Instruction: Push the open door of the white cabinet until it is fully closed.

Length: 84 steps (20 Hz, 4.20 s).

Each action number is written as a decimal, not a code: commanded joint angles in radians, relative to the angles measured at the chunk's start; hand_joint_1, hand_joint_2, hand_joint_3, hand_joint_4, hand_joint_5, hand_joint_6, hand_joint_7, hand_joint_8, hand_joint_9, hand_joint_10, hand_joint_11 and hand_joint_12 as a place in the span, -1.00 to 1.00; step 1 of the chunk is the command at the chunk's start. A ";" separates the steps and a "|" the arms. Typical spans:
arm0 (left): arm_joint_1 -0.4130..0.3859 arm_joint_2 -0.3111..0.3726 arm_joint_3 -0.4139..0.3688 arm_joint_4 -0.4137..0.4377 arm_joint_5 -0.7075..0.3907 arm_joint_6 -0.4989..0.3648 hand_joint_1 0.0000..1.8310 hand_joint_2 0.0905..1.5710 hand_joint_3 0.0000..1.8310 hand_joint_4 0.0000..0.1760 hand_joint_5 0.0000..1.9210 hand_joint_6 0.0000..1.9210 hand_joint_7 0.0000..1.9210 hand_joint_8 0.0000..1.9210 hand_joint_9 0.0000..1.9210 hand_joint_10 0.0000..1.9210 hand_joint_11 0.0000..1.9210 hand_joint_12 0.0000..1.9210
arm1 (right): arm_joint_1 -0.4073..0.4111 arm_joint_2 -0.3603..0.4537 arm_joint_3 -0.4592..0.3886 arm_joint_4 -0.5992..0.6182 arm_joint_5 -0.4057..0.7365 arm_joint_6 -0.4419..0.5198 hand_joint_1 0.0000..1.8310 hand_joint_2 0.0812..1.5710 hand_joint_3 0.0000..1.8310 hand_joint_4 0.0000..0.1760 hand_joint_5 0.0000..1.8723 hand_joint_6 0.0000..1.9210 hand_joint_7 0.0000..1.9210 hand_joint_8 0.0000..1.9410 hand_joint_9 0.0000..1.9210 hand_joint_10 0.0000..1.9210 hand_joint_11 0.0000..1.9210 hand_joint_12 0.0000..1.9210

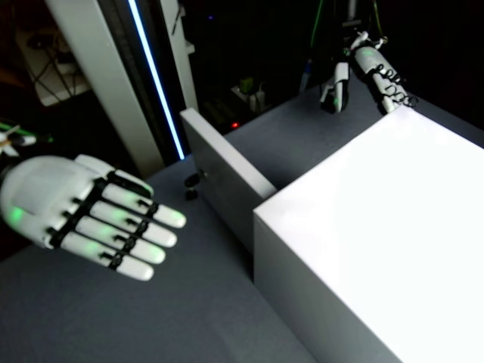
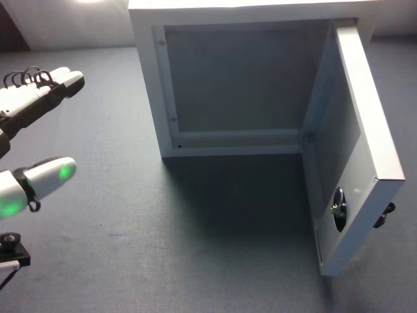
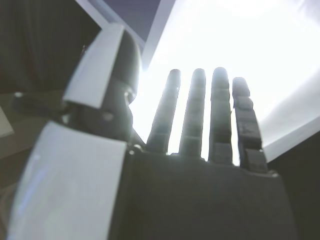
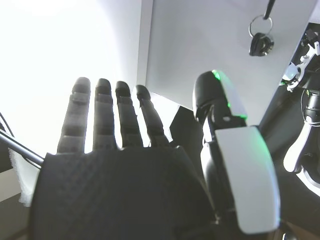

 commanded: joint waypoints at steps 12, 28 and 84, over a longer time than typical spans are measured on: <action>-0.004 0.000 0.008 -0.021 -0.123 -0.005 -0.71 0.81 -1.00 -1.00 -0.88 -1.00 -0.95 -1.00 -0.94 -1.00 -1.00 -0.68 | 0.013 0.003 -0.004 -0.047 0.137 0.003 -0.44 0.75 -1.00 -1.00 -0.76 -0.98 -0.88 -1.00 -0.99 -0.71 -1.00 0.02; -0.002 -0.002 0.010 -0.041 -0.138 -0.005 -0.75 0.80 -1.00 -1.00 -0.93 -1.00 -1.00 -1.00 -1.00 -1.00 -1.00 -1.00 | 0.126 -0.025 -0.001 -0.237 0.083 0.030 -0.54 0.76 -1.00 -1.00 -0.65 -0.97 -0.71 -0.99 -0.95 -0.36 -1.00 0.34; 0.060 -0.011 0.002 -0.114 -0.200 -0.004 -0.74 0.77 -1.00 -1.00 -0.94 -1.00 -1.00 -1.00 -1.00 -1.00 -1.00 -0.95 | 0.644 -0.446 0.277 -0.472 -0.401 0.098 -0.46 0.65 -1.00 -1.00 -0.93 -1.00 -0.99 -1.00 -0.99 -1.00 -1.00 -0.83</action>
